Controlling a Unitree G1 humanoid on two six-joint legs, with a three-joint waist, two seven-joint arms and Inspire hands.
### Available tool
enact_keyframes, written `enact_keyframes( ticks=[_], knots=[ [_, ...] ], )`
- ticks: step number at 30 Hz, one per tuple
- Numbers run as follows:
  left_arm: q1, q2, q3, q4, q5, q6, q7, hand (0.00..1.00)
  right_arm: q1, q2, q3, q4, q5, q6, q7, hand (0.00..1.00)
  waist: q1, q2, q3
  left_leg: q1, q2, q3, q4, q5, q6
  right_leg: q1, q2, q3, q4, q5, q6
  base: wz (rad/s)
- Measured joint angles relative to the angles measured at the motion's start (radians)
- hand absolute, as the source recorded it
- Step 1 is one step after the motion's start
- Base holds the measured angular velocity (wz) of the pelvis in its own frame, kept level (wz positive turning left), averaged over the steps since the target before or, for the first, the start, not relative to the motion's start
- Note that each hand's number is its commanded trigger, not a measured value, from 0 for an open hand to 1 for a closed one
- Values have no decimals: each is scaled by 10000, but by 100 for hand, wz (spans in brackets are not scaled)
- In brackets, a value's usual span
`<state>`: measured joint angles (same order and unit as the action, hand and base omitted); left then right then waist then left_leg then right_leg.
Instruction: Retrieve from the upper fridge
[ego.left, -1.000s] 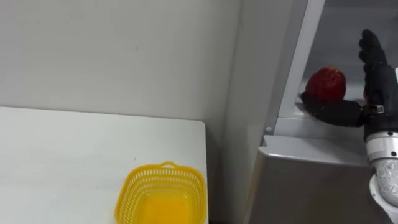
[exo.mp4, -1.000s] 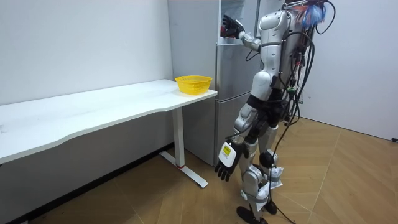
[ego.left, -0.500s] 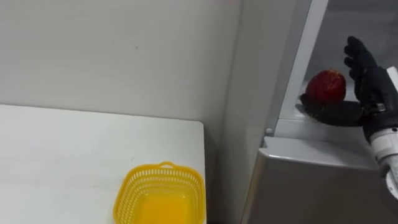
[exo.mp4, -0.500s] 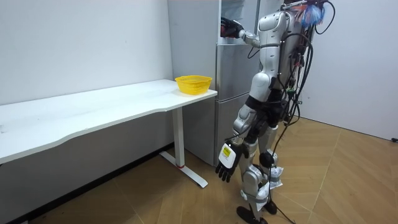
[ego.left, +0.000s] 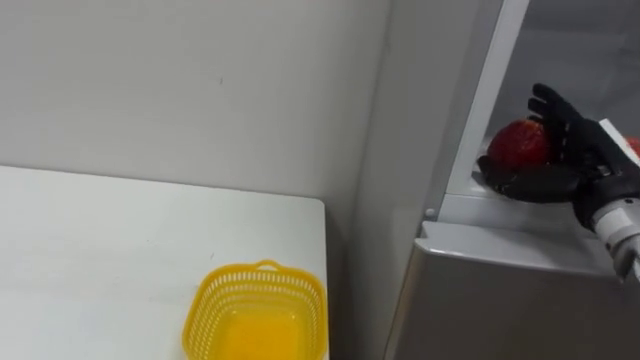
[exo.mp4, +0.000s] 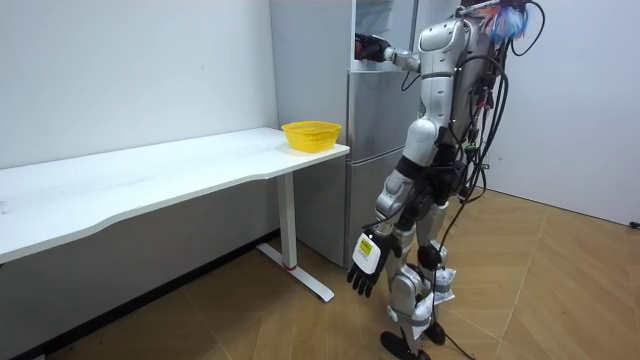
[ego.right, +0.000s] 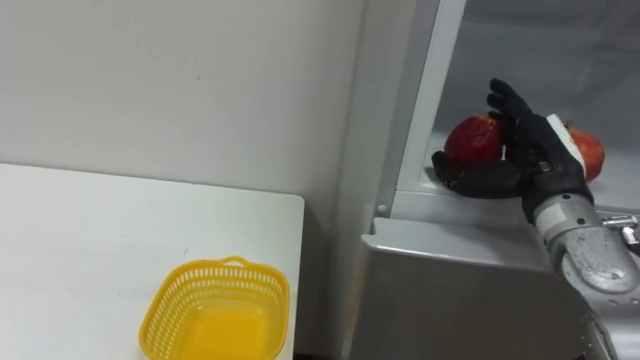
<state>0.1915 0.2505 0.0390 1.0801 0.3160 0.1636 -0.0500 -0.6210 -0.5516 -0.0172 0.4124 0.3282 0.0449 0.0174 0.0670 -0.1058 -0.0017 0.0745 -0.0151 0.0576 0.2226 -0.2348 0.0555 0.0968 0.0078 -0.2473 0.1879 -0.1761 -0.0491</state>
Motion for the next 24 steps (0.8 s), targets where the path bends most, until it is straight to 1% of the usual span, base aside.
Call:
enact_keyframes(
  ticks=[3,7,8,9,10,11,12,14,18,24],
  knots=[
    [-41,55,1,0,1,44,-20,0,-283,-28,102,421,118,15,321,0,-22,-57,-7,17,9,23,0,1,-4,10,7,9,-3,0,-1,-1],
    [-44,62,5,-1,13,86,-40,0,-546,-71,179,895,184,46,734,0,-48,-119,-49,49,12,63,-8,1,-3,39,6,22,-3,2,-4,-1],
    [-44,62,5,-1,13,101,-40,0,-574,-76,182,920,189,109,783,33,-47,-126,-54,55,13,67,-8,0,-3,42,6,25,-3,2,-4,0],
    [-43,62,5,-1,12,128,-40,0,-614,-102,183,961,191,213,919,49,-47,-137,-62,64,13,71,-8,0,-2,48,6,27,-2,3,-4,0],
    [-43,63,5,-10,11,160,-40,0,-624,-133,191,986,191,239,1028,80,-42,-145,-65,72,13,72,-8,0,-2,54,5,28,-1,3,-4,0],
    [-44,63,5,-12,11,186,-40,0,-625,-140,201,986,191,244,1066,100,-42,-145,-65,73,13,73,-9,0,-2,55,5,28,0,3,-5,0],
    [-43,66,6,-14,11,227,-40,0,-635,-147,230,986,190,255,1117,100,-42,-146,-65,75,14,77,-8,1,-2,56,5,30,0,4,-5,0],
    [-42,66,46,-14,7,282,-39,0,-677,-175,242,987,167,400,1257,100,-46,-145,-65,79,18,81,-3,1,-3,63,3,2,0,6,-9,0],
    [-42,71,184,-14,6,282,-18,0,-685,-237,242,985,173,419,1426,100,-40,-144,-64,79,19,81,-2,1,-3,70,1,-8,-1,6,-9,0],
    [-44,72,184,-15,-1,288,-14,0,-735,-300,251,985,163,424,1565,100,-15,-147,-52,86,19,83,-6,0,-2,72,-1,-10,-3,6,-9,0]
  ],
)
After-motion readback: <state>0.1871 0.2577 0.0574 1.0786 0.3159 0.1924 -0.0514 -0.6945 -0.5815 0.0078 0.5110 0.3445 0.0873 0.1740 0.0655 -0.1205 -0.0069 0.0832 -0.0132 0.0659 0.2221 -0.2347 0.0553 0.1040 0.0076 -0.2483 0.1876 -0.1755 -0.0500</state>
